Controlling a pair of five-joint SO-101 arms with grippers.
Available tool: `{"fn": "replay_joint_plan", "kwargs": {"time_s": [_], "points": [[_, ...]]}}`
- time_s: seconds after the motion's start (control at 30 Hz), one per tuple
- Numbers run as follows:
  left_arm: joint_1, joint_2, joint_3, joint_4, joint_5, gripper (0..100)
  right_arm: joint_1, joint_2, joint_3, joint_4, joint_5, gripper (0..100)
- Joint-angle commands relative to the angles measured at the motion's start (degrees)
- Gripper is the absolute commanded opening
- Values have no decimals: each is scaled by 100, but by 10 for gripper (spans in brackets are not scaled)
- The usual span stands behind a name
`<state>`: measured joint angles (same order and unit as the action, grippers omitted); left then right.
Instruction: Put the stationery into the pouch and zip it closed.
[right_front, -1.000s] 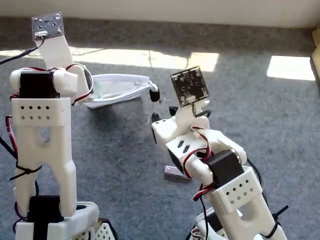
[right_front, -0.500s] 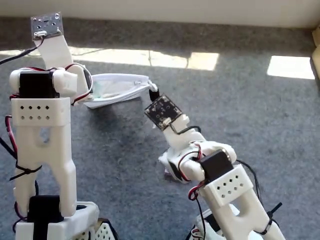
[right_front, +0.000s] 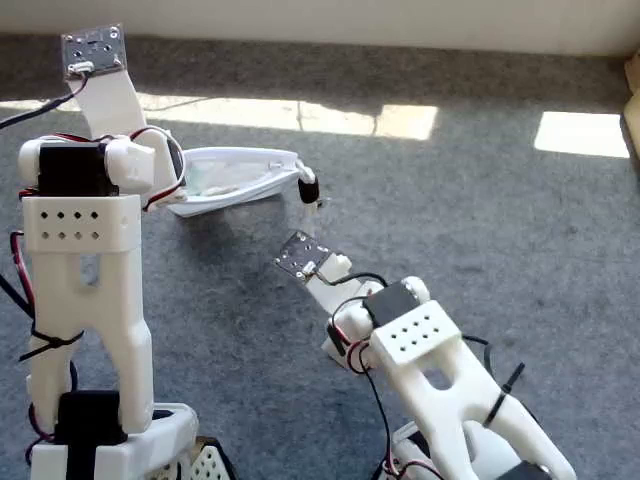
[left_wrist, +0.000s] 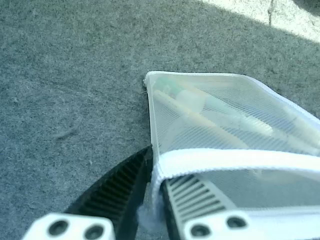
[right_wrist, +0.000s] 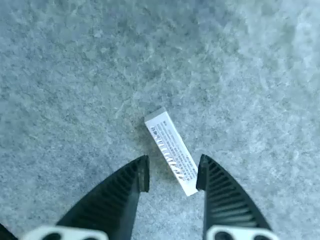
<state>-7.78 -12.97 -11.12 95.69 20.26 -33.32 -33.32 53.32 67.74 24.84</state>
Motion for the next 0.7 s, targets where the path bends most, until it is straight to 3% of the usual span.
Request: {"fn": "replay_joint_plan", "kwargs": {"time_s": [0.0,0.57,0.67], "points": [[-66,-40,127,-105,-18,6,-242,585,-462,-163,62,156],[-66,-40,154,-105,-26,6,-286,2273,-725,-1103,448,149],[-66,-40,154,-105,-26,6,-207,2273,-752,-1103,448,84]]}}
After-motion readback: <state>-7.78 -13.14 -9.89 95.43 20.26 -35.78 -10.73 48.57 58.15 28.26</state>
